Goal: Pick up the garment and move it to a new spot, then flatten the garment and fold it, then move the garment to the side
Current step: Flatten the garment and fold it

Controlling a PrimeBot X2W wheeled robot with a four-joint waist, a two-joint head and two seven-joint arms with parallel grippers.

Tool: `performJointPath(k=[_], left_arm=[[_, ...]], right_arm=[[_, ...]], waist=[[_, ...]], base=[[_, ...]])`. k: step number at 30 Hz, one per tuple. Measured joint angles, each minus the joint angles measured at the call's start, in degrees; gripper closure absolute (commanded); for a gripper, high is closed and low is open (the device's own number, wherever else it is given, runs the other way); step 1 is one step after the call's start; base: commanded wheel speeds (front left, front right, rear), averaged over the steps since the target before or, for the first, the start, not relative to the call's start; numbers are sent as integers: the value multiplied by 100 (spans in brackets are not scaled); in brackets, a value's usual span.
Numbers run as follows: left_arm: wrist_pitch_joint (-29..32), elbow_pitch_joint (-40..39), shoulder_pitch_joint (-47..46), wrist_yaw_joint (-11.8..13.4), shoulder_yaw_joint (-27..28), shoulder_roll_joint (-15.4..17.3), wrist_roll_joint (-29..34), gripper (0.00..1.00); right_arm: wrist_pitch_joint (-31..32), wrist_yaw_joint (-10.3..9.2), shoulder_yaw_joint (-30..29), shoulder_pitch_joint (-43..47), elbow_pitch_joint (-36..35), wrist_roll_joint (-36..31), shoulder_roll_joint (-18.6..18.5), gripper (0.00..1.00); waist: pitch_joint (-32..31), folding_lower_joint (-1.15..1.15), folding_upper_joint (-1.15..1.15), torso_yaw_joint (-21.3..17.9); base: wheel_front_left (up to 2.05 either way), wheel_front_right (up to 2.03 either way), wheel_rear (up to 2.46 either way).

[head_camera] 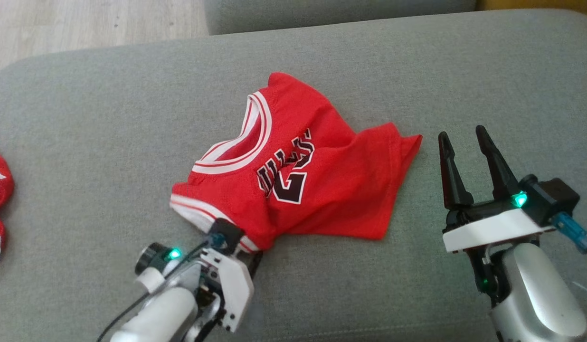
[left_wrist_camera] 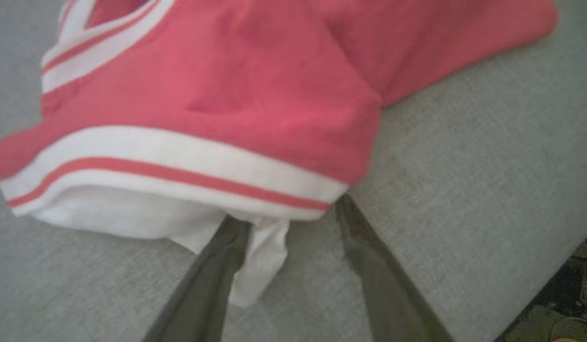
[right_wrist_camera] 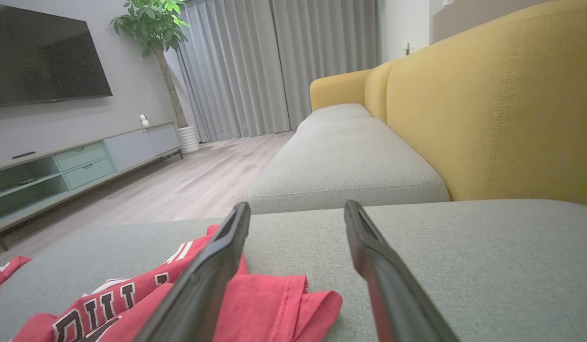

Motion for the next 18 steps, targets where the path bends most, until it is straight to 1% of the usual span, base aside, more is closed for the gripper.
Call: performJointPath(k=[2, 5, 7, 11, 13, 14, 18], left_arm=[[-70, -71, 3, 65, 153, 40, -67, 0], [-83, -649, 5, 160, 471, 271, -316, 0], [64, -1177, 10, 175, 666, 519, -454, 0], [449, -1952, 121, 265, 1218, 1110, -1013, 0], [589, -2151, 204, 276, 1494, 1397, -1241, 0], [664, -2217, 244, 299, 1650, 1488, -1408, 0], [813, -2279, 354, 294, 2164, 1712, -2057, 0]], right_arm=[[0, 0, 2, 0, 4, 0, 1, 0], [0, 0, -12, 5, 31, 0, 1, 0], [0, 0, -57, 17, 30, 0, 1, 0], [0, 0, -114, 37, 24, 8, 1, 0], [0, 0, -110, 52, 11, 8, 12, 0], [0, 0, -114, 67, -12, 9, 12, 0], [0, 0, -140, 117, -55, 15, 14, 0]], waist=[[-29, 0, 0, 8], [-94, 0, 0, 30], [-144, 0, 0, 50], [-186, 0, 0, 34], [-183, 0, 0, -18], [-177, 0, 0, -50], [-129, 0, 0, -196]], base=[[0, 0, 0], [0, 0, 0], [0, 0, 0], [0, 0, 0], [0, 0, 0], [0, 0, 0], [0, 0, 0]])
